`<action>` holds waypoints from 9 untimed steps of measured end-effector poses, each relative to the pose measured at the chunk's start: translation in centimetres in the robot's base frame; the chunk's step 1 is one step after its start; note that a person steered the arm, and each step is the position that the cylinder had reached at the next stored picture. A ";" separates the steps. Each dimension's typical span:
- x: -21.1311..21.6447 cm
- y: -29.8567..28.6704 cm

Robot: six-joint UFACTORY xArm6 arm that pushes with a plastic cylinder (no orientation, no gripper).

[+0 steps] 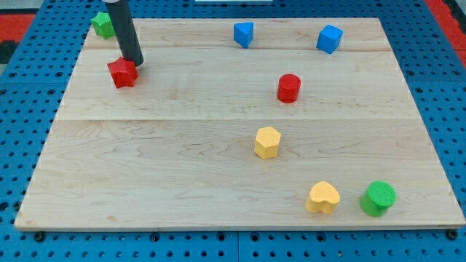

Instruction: Push the red star towards the left middle of the board

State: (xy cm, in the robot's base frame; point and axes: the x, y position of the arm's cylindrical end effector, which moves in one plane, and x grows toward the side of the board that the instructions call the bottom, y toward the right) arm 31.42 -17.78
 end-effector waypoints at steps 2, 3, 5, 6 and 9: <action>0.1 -0.9; 2.0 -1.9; 0.8 -2.0; 3.7 -1.7; 8.1 -2.4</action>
State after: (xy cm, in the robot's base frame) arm 39.48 -20.16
